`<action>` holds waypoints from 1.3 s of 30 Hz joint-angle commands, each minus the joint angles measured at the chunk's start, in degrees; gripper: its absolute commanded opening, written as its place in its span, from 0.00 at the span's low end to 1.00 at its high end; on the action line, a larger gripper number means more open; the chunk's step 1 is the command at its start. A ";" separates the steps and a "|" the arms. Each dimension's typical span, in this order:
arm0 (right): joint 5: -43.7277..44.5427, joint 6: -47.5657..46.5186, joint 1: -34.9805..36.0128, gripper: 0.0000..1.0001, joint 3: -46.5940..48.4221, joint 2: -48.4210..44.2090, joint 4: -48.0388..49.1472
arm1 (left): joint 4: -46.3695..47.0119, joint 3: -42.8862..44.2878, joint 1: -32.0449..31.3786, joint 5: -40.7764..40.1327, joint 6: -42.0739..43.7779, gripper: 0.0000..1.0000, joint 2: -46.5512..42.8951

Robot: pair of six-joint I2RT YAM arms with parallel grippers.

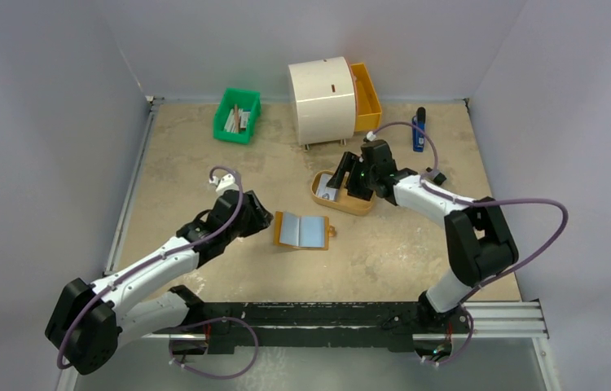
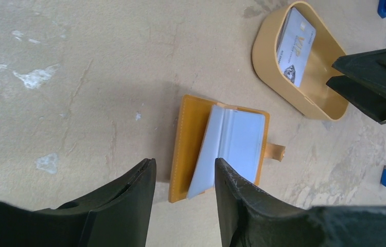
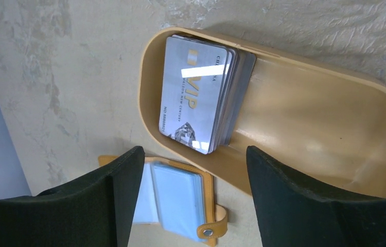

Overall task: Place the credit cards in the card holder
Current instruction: Pick up the credit card from the storage box.

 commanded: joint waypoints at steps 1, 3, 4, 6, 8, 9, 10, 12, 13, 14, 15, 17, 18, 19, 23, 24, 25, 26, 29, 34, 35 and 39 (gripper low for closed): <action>-2.01 2.85 -0.26 0.73 1.60 1.90 3.37 | -2.73 -0.57 -0.15 -4.64 0.93 0.45 -1.56; -2.60 3.30 -0.26 0.71 2.13 3.43 2.93 | -3.28 -0.84 -0.09 -5.09 0.68 0.46 -1.97; -2.63 3.33 -0.23 0.70 2.55 4.24 2.83 | -3.40 -0.95 -0.12 -5.21 0.52 0.46 -2.15; -2.04 3.05 -0.26 0.69 3.40 5.79 3.03 | -3.48 -1.29 -0.13 -5.34 0.43 0.46 -2.46; -1.97 3.11 -0.25 0.69 3.82 7.04 3.30 | -3.46 -1.38 -0.16 -5.28 0.23 0.46 -2.42; -1.92 3.15 -0.26 0.68 3.99 7.41 3.33 | -3.55 -1.48 -0.14 -5.16 0.18 0.46 -2.34; -1.85 3.19 -0.25 0.68 4.09 7.70 3.22 | -3.60 -1.51 -0.16 -5.07 0.18 0.46 -2.36; -1.81 3.01 -0.25 0.67 4.03 8.16 3.12 | -3.69 -1.56 -0.14 -5.03 0.19 0.46 -2.37; -1.92 2.91 -0.24 0.66 4.02 8.41 2.89 | -3.70 -1.71 -0.14 -5.06 0.15 0.46 -2.37; -2.09 2.90 -0.25 0.65 4.02 8.74 2.70 | -3.65 -1.71 -0.15 -5.14 0.11 0.46 -2.42; -2.37 2.89 -0.26 0.64 3.95 9.07 2.68 | -3.69 -1.77 -0.11 -5.21 -0.04 0.46 -2.48; -2.46 3.11 -0.25 0.59 4.12 9.75 1.16 | -3.61 -1.92 -0.16 -5.24 -0.25 0.46 -2.49; -2.24 3.25 -0.23 0.57 4.41 10.21 0.43 | -3.59 -2.02 -0.16 -5.28 -0.36 0.46 -2.49; -1.95 3.32 -0.25 0.55 4.72 10.70 -0.42 | -3.60 -2.08 -0.16 -5.32 -0.53 0.46 -2.49; -1.01 3.73 -0.26 0.53 4.20 10.77 -0.38 | -3.52 -2.16 -0.15 -5.32 -0.71 0.46 -2.49; -0.83 3.93 -0.31 0.52 3.86 10.46 -0.20 | -3.58 -2.15 -0.16 -5.32 -0.69 0.45 -2.49; -0.65 4.02 -0.28 0.52 3.59 10.20 -0.08 | -3.53 -2.21 -0.16 -5.41 -0.74 0.45 -2.49; -0.59 4.11 -0.38 0.51 3.32 9.95 0.14 | -3.50 -2.18 -0.16 -5.41 -0.82 0.46 -2.43; -0.33 4.36 -0.50 0.47 2.35 8.97 0.83 | -3.35 -2.23 -0.16 -5.44 -0.93 0.45 -2.11; 0.01 4.73 -0.69 0.40 0.86 7.10 1.89 | -3.26 -2.23 -0.15 -5.50 -0.99 0.45 -1.79; -0.04 4.72 -0.84 0.39 0.65 6.91 2.04 | -3.19 -2.22 -0.15 -5.43 -1.03 0.45 -1.64; -0.47 4.74 -1.20 0.42 -0.30 6.10 2.32 | -2.94 -2.26 -0.15 -5.26 -1.03 0.45 -1.35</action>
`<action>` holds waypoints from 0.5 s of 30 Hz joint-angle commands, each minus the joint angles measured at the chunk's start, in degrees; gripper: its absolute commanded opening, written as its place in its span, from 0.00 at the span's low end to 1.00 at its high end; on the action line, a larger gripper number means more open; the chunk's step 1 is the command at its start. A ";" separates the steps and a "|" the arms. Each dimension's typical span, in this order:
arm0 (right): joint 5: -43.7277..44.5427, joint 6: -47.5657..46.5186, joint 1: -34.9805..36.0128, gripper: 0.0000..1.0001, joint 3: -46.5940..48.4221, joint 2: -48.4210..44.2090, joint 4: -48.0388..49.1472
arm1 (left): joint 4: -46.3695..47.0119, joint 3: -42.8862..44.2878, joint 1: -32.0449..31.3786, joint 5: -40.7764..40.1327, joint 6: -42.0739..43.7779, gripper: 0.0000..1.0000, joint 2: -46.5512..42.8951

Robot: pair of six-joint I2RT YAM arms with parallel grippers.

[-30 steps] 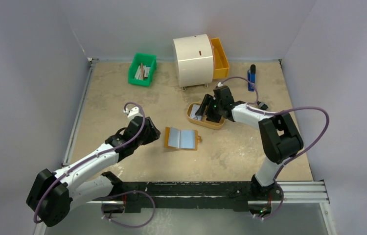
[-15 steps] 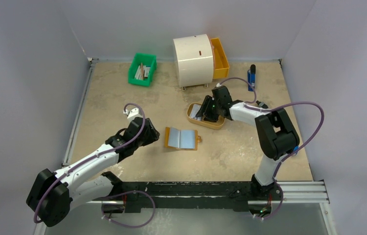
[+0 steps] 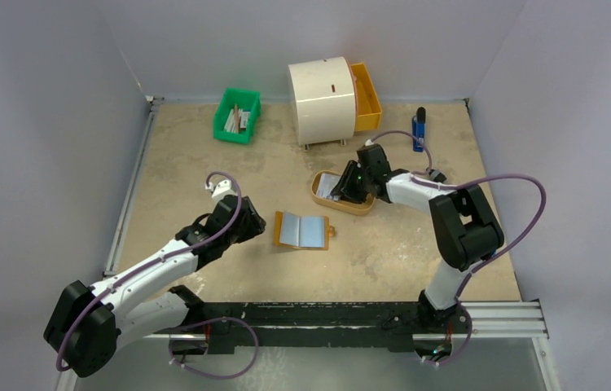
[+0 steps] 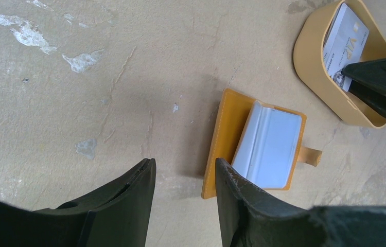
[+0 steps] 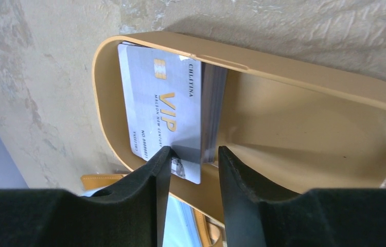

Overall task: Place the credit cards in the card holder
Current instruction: Pick up the credit card from the storage box.

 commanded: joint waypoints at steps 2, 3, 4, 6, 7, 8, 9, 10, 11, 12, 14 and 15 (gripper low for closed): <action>0.44 0.13 -0.59 0.48 -1.59 -2.99 -0.01 | 1.70 -0.27 -0.10 -1.00 -0.39 0.45 0.12; 0.27 0.20 -0.66 0.52 -1.66 -3.17 1.22 | 1.68 -0.35 -0.15 -0.96 -0.33 0.45 0.12; 0.05 0.35 -0.69 0.55 -1.70 -3.32 1.64 | 1.66 -0.35 -0.15 -0.91 -0.32 0.45 0.04; -0.18 0.61 -0.74 0.61 -1.55 -3.72 2.17 | 1.65 -0.42 -0.16 -0.95 -0.41 0.45 -0.09; -0.33 0.72 -0.75 0.62 -1.49 -3.86 2.45 | 1.66 -0.49 -0.16 -0.91 -0.41 0.45 -0.18; -0.44 0.86 -0.80 0.63 -1.34 -3.91 2.75 | 1.64 -0.56 -0.16 -0.91 -0.41 0.45 -0.31; -0.67 0.98 -0.88 0.63 -1.13 -3.83 2.95 | 1.66 -0.61 -0.16 -0.91 -0.49 0.45 -0.38; -1.23 1.32 -1.08 0.64 -1.00 -3.69 3.35 | 1.71 -0.68 -0.16 -0.91 -0.52 0.45 -0.48; -1.87 1.68 -1.29 0.64 -1.00 -3.47 3.97 | 1.77 -0.74 -0.16 -0.95 -0.61 0.45 -0.58; -2.49 2.15 -1.52 0.64 -1.07 -3.29 4.67 | 1.80 -0.81 -0.16 -0.84 -0.66 0.45 -0.56; -3.59 2.89 -1.89 0.63 -1.11 -2.66 5.92 | 2.02 -0.97 -0.16 -0.74 -0.83 0.45 -0.48; -4.08 3.08 -2.01 0.62 -0.82 -2.15 6.07 | 2.07 -0.95 -0.15 -0.67 -0.97 0.45 -0.32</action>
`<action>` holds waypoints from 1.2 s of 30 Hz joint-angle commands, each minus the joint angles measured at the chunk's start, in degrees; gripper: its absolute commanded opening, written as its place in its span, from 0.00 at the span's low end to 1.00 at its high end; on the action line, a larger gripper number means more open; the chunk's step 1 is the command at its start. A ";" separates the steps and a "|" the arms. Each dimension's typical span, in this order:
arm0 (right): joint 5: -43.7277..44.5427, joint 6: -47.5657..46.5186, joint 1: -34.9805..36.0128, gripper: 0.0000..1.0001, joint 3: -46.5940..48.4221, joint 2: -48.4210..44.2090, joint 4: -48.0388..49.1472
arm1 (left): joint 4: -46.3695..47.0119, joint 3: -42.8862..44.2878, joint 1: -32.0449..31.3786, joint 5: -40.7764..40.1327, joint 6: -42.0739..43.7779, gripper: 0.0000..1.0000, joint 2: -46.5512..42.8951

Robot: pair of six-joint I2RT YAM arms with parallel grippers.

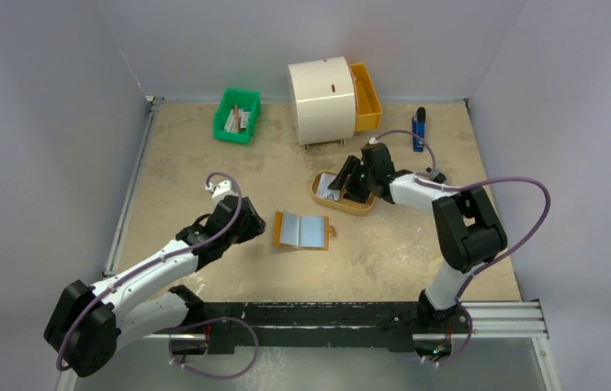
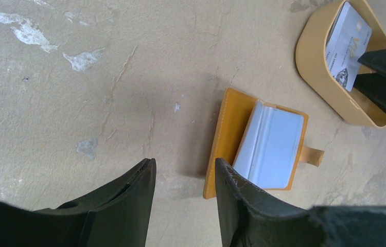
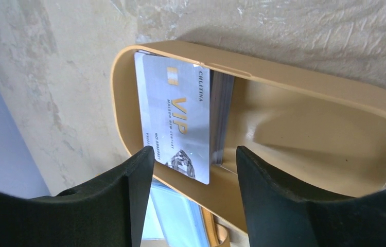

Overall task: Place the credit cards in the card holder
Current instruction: Pick up the credit card from the storage box.

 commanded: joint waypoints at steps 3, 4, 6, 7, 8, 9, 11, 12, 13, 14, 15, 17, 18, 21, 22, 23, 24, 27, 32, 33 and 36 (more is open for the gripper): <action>-3.09 2.01 -1.12 0.56 1.54 0.63 3.16 | 2.10 -0.83 -0.12 -0.64 -1.03 0.45 -0.02; -2.94 2.02 -1.12 0.54 1.58 0.87 2.98 | 2.10 -0.85 -0.15 -0.60 -1.05 0.45 -0.02; -2.73 1.91 -1.20 0.51 1.90 1.39 2.29 | 2.23 -0.79 -0.16 -0.56 -1.10 0.45 0.09; -2.63 1.77 -1.21 0.49 2.11 1.67 1.74 | 2.27 -0.82 -0.08 -0.56 -1.11 0.45 0.10; -2.54 1.70 -1.21 0.48 2.15 1.81 1.44 | 2.35 -0.82 -0.14 -0.56 -1.13 0.45 0.15; -2.46 1.74 -1.29 0.47 1.94 1.83 1.36 | 2.30 -0.90 -0.16 -0.56 -1.11 0.45 0.23; -2.36 1.75 -1.34 0.44 1.49 1.75 1.36 | 2.41 -1.07 -0.12 -0.56 -1.28 0.45 0.36; -2.27 1.76 -1.46 0.43 1.38 1.67 1.24 | 2.37 -1.08 -0.15 -0.56 -1.25 0.45 0.44; -2.26 1.76 -1.60 0.41 1.21 1.55 1.21 | 2.45 -1.14 -0.16 -0.51 -1.31 0.45 0.51; -2.14 1.69 -1.69 0.40 0.83 1.38 1.21 | 2.54 -1.10 -0.16 -0.47 -1.33 0.45 0.53; -2.09 1.83 -1.81 0.39 0.55 1.13 1.33 | 2.61 -1.12 -0.12 -0.47 -1.33 0.45 0.60; -2.15 1.85 -2.12 0.37 -0.11 0.69 1.60 | 2.63 -1.18 -0.16 -0.47 -1.33 0.45 0.83; -2.24 1.85 -2.29 0.36 -0.41 0.43 1.80 | 2.64 -1.18 -0.12 -0.47 -1.32 0.45 0.94; -2.26 1.92 -2.67 0.32 -1.51 -0.53 2.23 | 2.72 -1.30 -0.12 -0.38 -1.41 0.45 1.14; -2.26 1.93 -2.79 0.31 -1.81 -0.87 2.38 | 2.72 -1.29 -0.15 -0.38 -1.46 0.45 1.15; -2.26 1.94 -2.95 0.31 -2.14 -1.15 2.55 | 2.80 -1.30 -0.12 -0.38 -1.43 0.45 1.15; -2.26 1.94 -3.04 0.30 -2.42 -1.55 2.67 | 2.87 -1.32 -0.15 -0.38 -1.55 0.45 1.15; -2.42 1.84 -3.21 0.28 -2.91 -2.05 2.94 | 2.94 -1.33 -0.15 -0.29 -1.61 0.45 1.37; -2.78 1.76 -3.32 0.24 -3.21 -2.45 3.15 | 2.94 -1.30 -0.15 -0.29 -1.73 0.45 1.47; -2.86 1.69 -3.32 0.23 -3.18 -2.59 3.14 | 2.96 -1.32 -0.15 -0.29 -1.74 0.45 1.44; -3.33 1.39 -3.32 0.21 -3.00 -3.01 3.14 | 2.95 -1.32 -0.16 -0.34 -1.83 0.44 1.46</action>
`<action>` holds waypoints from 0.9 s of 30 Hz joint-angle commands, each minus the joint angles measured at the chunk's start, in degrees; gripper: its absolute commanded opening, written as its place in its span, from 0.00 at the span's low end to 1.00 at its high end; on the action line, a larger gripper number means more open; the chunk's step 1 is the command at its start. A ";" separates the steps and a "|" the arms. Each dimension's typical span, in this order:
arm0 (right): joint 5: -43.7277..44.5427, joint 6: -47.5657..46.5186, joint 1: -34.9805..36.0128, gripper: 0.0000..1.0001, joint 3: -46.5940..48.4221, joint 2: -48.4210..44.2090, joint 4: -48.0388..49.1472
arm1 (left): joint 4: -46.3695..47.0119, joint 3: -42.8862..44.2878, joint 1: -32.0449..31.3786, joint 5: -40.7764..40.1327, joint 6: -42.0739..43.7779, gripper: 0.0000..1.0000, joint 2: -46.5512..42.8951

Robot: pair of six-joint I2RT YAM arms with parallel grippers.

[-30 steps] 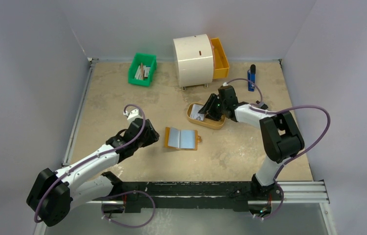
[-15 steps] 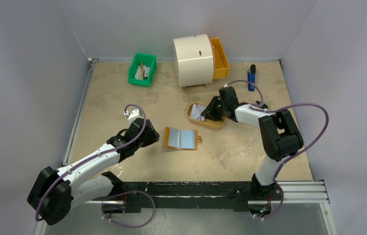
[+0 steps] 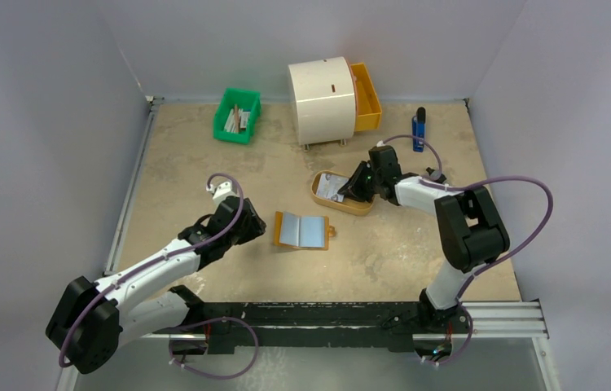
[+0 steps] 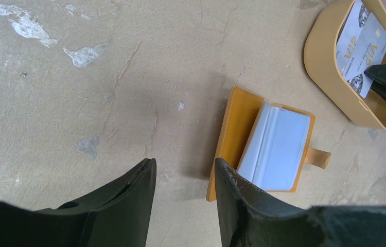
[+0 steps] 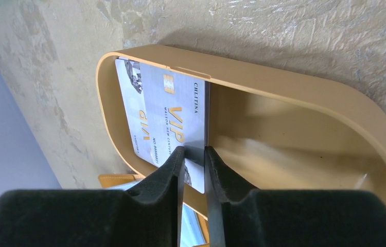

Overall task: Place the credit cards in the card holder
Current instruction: Pick up the credit card from the storage box.

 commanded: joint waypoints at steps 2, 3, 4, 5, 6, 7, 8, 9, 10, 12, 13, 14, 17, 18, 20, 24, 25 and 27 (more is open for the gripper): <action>-0.93 -0.86 -0.26 0.19 -0.10 -2.89 0.52 | 1.98 -0.47 -0.15 -0.32 -0.75 0.44 0.17; -1.07 -0.89 -0.26 0.17 0.02 -2.93 0.48 | 2.02 -0.45 -0.15 -0.32 -0.81 0.45 0.20; -1.21 -0.93 -0.24 0.13 0.26 -2.94 0.52 | 2.02 -0.40 -0.11 -0.31 -0.79 0.45 0.21; -1.33 -0.96 -0.24 0.07 0.46 -2.89 0.45 | 2.07 -0.38 -0.15 -0.31 -0.76 0.44 0.22; -1.35 -1.02 -0.26 0.02 0.83 -2.80 0.16 | 2.10 -0.39 -0.10 -0.31 -0.78 0.44 0.24; -1.35 -0.98 -0.26 0.00 1.18 -2.73 -0.17 | 2.11 -0.37 -0.11 -0.31 -0.80 0.44 0.30; -1.35 -1.03 -0.26 0.00 1.46 -2.68 -0.36 | 2.11 -0.43 -0.15 -0.25 -0.83 0.44 0.24; -1.35 -0.91 -0.26 0.00 1.60 -2.74 -0.52 | 2.03 -0.43 -0.16 -0.23 -0.83 0.44 0.22; -1.47 -0.77 -0.25 0.00 1.71 -2.80 -0.65 | 1.98 -0.41 -0.16 -0.23 -0.82 0.44 0.15; -1.67 -0.45 -0.26 0.00 1.81 -2.89 -0.91 | 1.86 -0.47 -0.16 -0.31 -0.77 0.44 0.00; -1.89 -0.10 -0.26 0.00 1.79 -2.98 -1.01 | 1.85 -0.50 -0.15 -0.31 -0.80 0.44 -0.09; -2.08 0.19 -0.26 0.00 1.71 -3.08 -0.94 | 1.85 -0.47 -0.15 -0.31 -0.82 0.44 -0.13; -2.66 0.95 -0.26 0.00 1.68 -3.65 -0.82 | 1.85 -0.39 -0.16 -0.35 -0.72 0.45 -0.11; -2.99 1.33 -0.26 0.00 1.72 -3.91 -0.76 | 1.85 -0.35 -0.15 -0.32 -0.73 0.44 -0.06; -3.48 2.07 -0.24 0.00 1.98 -4.43 -0.96 | 1.85 -0.16 -0.16 -0.35 -0.66 0.44 0.11; -4.38 3.66 -0.26 0.00 3.07 -4.83 -2.14 | 1.85 0.16 -0.13 -0.32 -0.57 0.44 0.39; -4.84 4.50 -0.26 0.00 3.10 -4.92 -2.13 | 1.89 0.22 -0.16 -0.36 -0.61 0.44 0.43; -6.10 6.81 -0.26 0.00 2.99 -5.52 -2.25 | 1.64 0.49 -0.16 -0.40 -0.53 0.44 0.48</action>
